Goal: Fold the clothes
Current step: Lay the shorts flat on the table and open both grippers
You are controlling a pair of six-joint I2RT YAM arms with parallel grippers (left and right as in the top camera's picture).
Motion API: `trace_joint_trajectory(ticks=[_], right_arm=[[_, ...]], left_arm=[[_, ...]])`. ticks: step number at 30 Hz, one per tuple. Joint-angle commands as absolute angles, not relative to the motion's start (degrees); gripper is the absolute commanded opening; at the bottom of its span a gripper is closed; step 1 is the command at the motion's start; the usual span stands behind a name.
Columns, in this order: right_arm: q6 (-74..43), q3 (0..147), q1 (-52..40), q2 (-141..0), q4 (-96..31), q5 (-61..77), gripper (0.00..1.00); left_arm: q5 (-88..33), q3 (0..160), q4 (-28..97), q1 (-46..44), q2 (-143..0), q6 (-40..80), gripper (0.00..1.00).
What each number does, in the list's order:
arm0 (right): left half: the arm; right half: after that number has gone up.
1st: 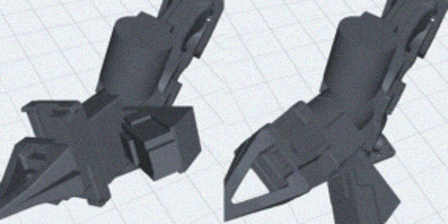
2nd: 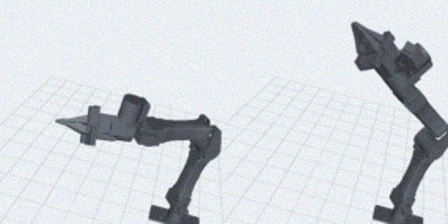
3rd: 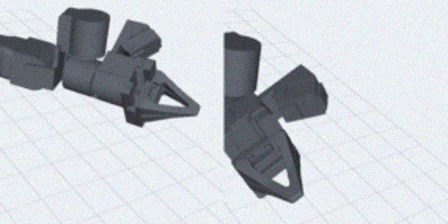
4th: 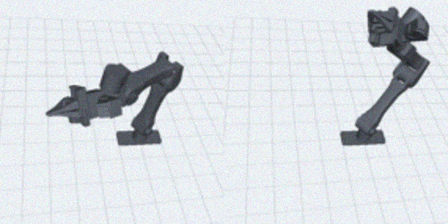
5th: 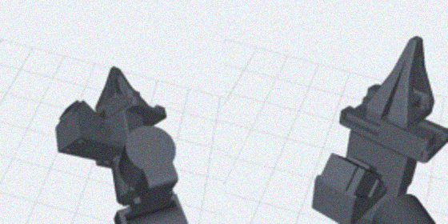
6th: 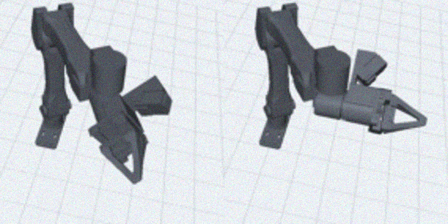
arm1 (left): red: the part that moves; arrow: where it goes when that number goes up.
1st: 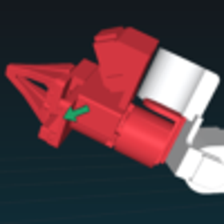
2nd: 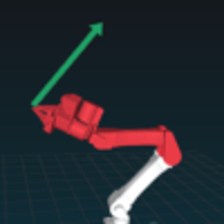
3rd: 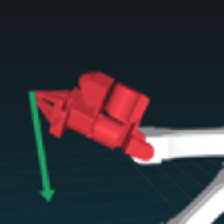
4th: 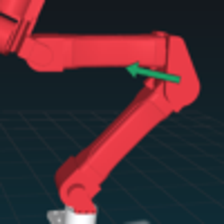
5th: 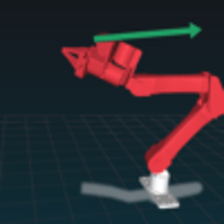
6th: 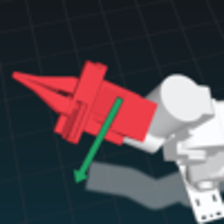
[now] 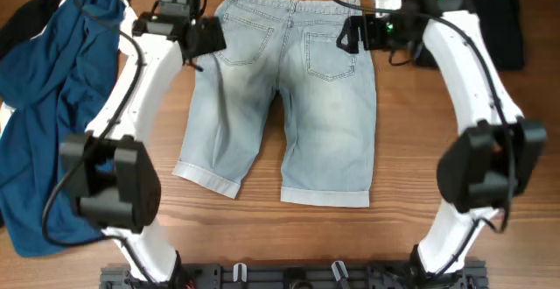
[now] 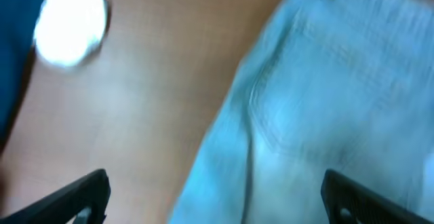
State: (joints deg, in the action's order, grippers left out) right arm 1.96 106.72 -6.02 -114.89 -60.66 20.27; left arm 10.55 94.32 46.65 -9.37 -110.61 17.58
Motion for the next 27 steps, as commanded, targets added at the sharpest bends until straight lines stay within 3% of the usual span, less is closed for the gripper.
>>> trace_joint_trajectory(ticks=[1, 5, 6, 10, 12, 18, 21, 25, 27], right_arm=[[1.6, 106.0, -5.9, -114.2, -65.1, 20.6, 0.99], [1.5, 104.5, -5.9, -114.3, -63.8, 20.6, 1.00], [1.5, 104.5, -5.9, -114.5, -63.5, 20.6, 1.00], [1.5, 104.5, -5.9, -114.9, -62.9, 20.6, 1.00], [1.5, 104.5, -5.9, -114.9, -62.8, 20.6, 0.99], [1.5, 104.5, -5.9, -114.9, -62.2, 20.6, 0.99], [1.3, 104.5, -6.0, -114.9, -62.6, 20.6, 0.99], [-0.1, 104.1, -5.9, -114.9, -63.7, 19.2, 0.99], [-1.7, 102.0, -5.9, -114.9, -60.2, 14.3, 0.99]], left_arm=[[5.6, 93.4, 58.6, -9.4, -111.7, 17.2, 0.98], [-2.0, 89.6, 66.0, -9.4, -112.8, 17.3, 0.86], [-4.8, 88.4, 67.1, -9.5, -112.8, 17.3, 0.77], [-7.9, 83.1, 66.7, -10.4, -112.8, 17.3, 0.20], [-7.9, 78.1, 63.9, -10.5, -112.8, 17.5, 0.09], [0.6, 69.2, 53.7, -7.1, -112.8, 26.5, 0.04], [4.0, 69.2, 47.5, -5.7, -112.8, 26.4, 0.17], [-2.2, 74.2, 47.4, -5.2, -112.5, 26.2, 0.05], [-3.4, 79.7, 52.8, -5.4, -111.5, 26.2, 0.04]])
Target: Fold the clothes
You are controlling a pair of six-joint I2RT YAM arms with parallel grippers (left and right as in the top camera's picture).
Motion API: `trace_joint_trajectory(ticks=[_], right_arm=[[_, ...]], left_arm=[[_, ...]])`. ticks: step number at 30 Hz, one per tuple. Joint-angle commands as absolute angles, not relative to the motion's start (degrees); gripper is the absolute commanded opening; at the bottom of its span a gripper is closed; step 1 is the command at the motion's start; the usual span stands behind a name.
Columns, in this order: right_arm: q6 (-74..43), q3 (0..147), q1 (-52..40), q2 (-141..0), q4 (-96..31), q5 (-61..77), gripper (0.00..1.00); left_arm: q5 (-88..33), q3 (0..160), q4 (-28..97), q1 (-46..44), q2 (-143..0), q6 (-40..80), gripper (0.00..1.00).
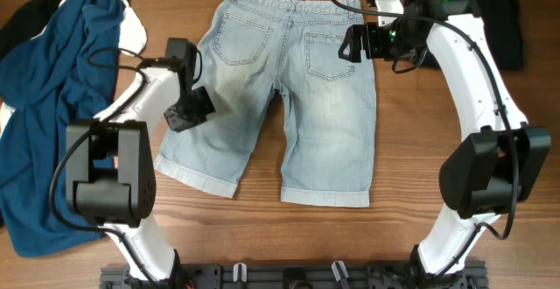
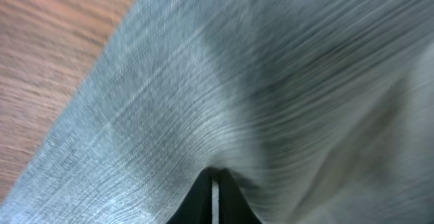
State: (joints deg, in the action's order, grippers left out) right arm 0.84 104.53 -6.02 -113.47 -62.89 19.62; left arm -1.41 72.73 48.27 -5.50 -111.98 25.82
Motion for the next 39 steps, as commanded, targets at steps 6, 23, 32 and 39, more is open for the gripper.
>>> trace_joint_trajectory(ticks=[6, 23, 32, 39], right_arm=[[-0.7, 94.1, -5.8, -114.9, -45.7, 12.0, 0.99], [-1.7, 94.1, -3.6, -123.8, -12.6, 12.1, 0.84], [-3.3, 94.1, -1.9, -128.8, -9.5, 17.1, 0.78], [-6.1, 94.1, -2.0, -135.6, -7.7, 19.6, 0.63]], left_arm=[[-9.7, 85.7, 57.1, -10.4, -106.5, 22.7, 0.22], [-12.4, 85.4, 50.3, -41.3, -107.0, 16.4, 0.37], [-5.9, 85.4, 46.6, -53.5, -107.5, 14.7, 0.52], [4.8, 85.4, 47.7, -49.6, -104.7, 28.7, 0.47]])
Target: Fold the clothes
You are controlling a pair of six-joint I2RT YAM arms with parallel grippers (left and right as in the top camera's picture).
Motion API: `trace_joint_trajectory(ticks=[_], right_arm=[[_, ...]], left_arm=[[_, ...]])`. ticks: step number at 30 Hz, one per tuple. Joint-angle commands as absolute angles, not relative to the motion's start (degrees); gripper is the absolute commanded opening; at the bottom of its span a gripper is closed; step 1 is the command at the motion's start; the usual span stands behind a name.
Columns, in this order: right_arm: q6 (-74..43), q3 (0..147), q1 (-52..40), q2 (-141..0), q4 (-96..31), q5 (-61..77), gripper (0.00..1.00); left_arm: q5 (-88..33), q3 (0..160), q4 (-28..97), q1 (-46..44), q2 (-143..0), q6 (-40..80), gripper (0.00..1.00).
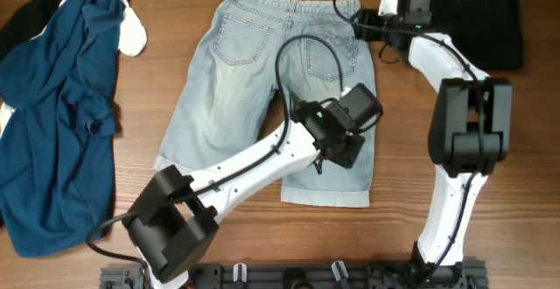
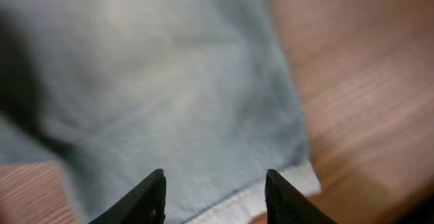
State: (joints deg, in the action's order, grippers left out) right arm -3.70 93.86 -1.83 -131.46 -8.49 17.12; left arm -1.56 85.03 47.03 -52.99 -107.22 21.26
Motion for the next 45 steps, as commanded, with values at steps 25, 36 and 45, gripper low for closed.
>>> trace_joint_trajectory(ticks=[25, 36, 45], right_arm=[[-21.2, 102.4, 9.0, -119.7, -52.2, -3.9, 0.06], [-4.1, 103.8, 5.3, -111.0, -52.6, 8.9, 1.00], [-2.9, 103.8, 3.0, -111.1, -51.5, 8.9, 1.00]], left_arm=[[5.9, 85.3, 52.6, -21.9, -105.1, 31.7, 0.45], [4.7, 78.8, 51.6, -9.9, -107.3, 28.7, 0.45], [2.6, 72.5, 48.8, -7.7, -111.5, 25.1, 0.59]])
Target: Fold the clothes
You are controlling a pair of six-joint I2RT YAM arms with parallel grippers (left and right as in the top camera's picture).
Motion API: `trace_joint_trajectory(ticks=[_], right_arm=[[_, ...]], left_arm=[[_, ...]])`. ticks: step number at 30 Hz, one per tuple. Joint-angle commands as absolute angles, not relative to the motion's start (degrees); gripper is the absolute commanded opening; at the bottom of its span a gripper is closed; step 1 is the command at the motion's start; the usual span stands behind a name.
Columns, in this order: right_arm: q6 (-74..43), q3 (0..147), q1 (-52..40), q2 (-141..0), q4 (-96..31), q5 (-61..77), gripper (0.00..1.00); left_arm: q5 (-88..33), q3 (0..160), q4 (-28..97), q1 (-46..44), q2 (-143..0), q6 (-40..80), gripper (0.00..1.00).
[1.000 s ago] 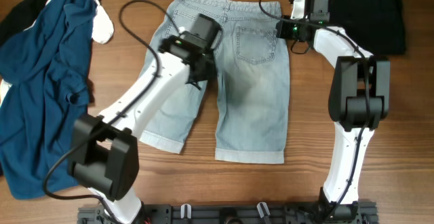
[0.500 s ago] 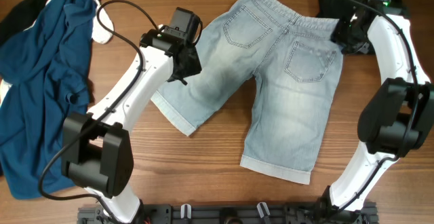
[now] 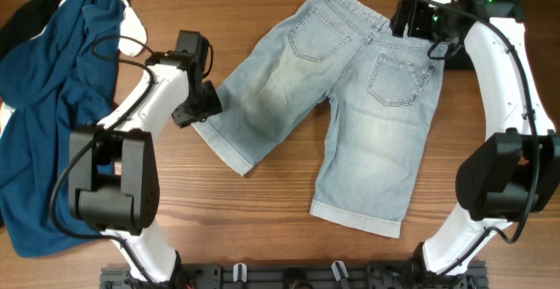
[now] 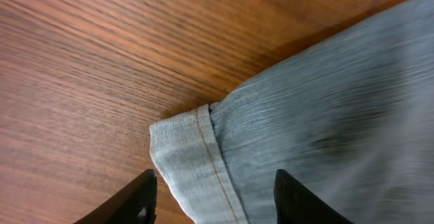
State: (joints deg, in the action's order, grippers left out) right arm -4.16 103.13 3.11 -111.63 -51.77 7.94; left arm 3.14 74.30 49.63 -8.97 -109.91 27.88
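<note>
Light-blue denim shorts (image 3: 350,105) lie spread out and turned diagonally, waistband at the far right, legs pointing near-left. My left gripper (image 3: 198,107) sits at the outer corner of the left leg's cuff. In the left wrist view that cuff corner (image 4: 193,153) lies flat on the wood between the left gripper's (image 4: 215,207) open fingers (image 4: 139,200). My right gripper (image 3: 409,17) is down over the waistband; the overhead view hides its fingers, so whether it holds the cloth is unclear.
A heap of dark-blue cloth (image 3: 52,88) with a white piece covers the table's left side. A black garment (image 3: 516,26) lies at the far right corner. Bare wooden table (image 3: 262,228) shows in front of the shorts.
The shorts have turned and shifted right, waistband now at far right. My left gripper, then over the right leg near its cuff, is now at the left leg's cuff corner.
First both grippers were at the waistband ends of the straight-lying shorts. Then the left one was pressed onto the left leg's outer edge. Later it reached across to the right leg while the right stayed by the waistband. Now the shorts lie diagonally.
</note>
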Motion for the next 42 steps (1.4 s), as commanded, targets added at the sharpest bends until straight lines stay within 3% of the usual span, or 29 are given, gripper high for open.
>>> trace_joint_trajectory(ticks=[1, 4, 6, 8, 9, 10, 21, 25, 32, 37, 38, 39, 40, 41, 42], right_arm=[[-2.7, 103.8, 3.0, -111.1, -51.5, 8.9, 1.00], [-2.4, 103.8, 3.0, -111.1, -51.2, 8.9, 0.99], [-1.6, 103.8, 3.0, -111.1, -51.1, 8.9, 1.00], [-1.6, 103.8, 3.0, -111.1, -51.0, 8.9, 1.00], [-1.6, 103.8, 3.0, -111.1, -50.8, 8.9, 1.00], [-1.7, 103.8, 2.9, -111.1, -50.6, 8.9, 1.00], [-1.8, 103.8, 0.9, -111.1, -49.1, 9.1, 1.00], [-3.2, 103.8, -0.2, -111.1, -48.4, 9.1, 0.99], [-4.6, 103.8, -0.7, -111.1, -48.5, 9.1, 1.00], [-4.6, 103.8, -0.7, -111.1, -48.4, 9.1, 0.99], [-4.6, 103.8, -0.7, -111.1, -48.2, 9.1, 1.00], [-4.6, 103.8, -0.7, -111.1, -47.8, 9.1, 1.00], [-4.7, 103.8, -0.7, -111.1, -47.4, 9.1, 1.00], [-4.7, 103.9, -0.7, -111.1, -47.2, 9.1, 1.00], [-4.6, 103.9, -0.7, -111.1, -47.2, 9.1, 1.00]], left_arm=[[2.7, 72.2, 48.2, -7.1, -112.0, 24.1, 0.60], [2.7, 72.2, 46.6, -5.7, -114.0, 22.6, 0.62], [2.5, 72.2, 44.7, -5.3, -115.5, 22.7, 0.52], [2.2, 72.2, 44.1, -5.5, -116.9, 22.7, 0.34], [2.0, 72.2, 44.1, -5.6, -117.5, 22.7, 0.09], [2.0, 72.2, 43.7, -5.6, -117.9, 23.0, 0.04], [2.4, 73.6, 13.4, 4.1, -119.0, 22.6, 0.04], [-1.1, 83.1, 15.0, 6.2, -125.7, 20.0, 0.04], [0.1, 113.4, 28.4, 5.9, -140.7, 15.1, 0.04], [0.9, 120.0, 34.1, 8.8, -141.8, 15.2, 0.04], [0.9, 120.2, 35.4, 8.9, -141.8, 15.2, 0.09], [0.9, 120.3, 37.5, 8.9, -141.7, 15.2, 0.41], [0.6, 120.6, 39.8, 8.7, -141.5, 15.2, 0.92], [0.4, 120.8, 42.3, 8.4, -141.0, 15.2, 1.00], [-0.1, 121.1, 44.3, 8.0, -140.2, 15.2, 1.00]])
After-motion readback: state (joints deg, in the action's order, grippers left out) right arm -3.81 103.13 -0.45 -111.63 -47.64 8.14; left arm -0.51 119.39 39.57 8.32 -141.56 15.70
